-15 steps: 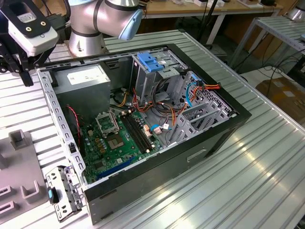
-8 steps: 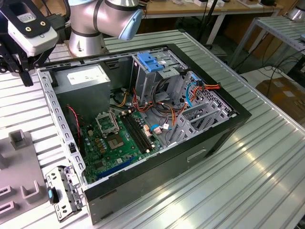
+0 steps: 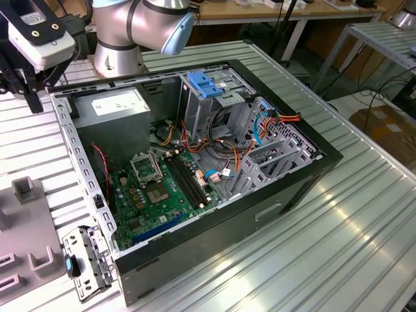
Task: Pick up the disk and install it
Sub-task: 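Reach for the disk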
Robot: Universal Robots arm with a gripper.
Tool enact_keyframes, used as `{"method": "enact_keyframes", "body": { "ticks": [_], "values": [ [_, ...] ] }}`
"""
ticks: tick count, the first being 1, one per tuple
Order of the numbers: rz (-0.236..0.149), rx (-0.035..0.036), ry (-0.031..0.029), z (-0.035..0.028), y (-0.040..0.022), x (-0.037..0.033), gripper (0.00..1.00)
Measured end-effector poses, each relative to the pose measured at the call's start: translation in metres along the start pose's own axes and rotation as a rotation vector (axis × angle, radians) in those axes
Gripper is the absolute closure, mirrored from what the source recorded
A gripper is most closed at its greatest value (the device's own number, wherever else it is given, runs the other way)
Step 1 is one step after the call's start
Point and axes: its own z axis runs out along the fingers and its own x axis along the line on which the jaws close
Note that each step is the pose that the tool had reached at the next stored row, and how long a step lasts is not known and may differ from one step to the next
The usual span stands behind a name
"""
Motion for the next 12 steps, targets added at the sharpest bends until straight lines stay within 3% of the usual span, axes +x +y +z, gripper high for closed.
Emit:
{"method": "enact_keyframes", "body": {
  "ticks": [4,6,12],
  "values": [
    [0.0,0.0003,0.0042,0.0003,0.0014,0.0013,0.89],
    [0.0,0.0013,0.0117,0.0003,0.0018,0.0013,0.89],
    [-0.003,0.0033,0.0139,0.0005,0.0023,0.0032,0.89]
  ]
}}
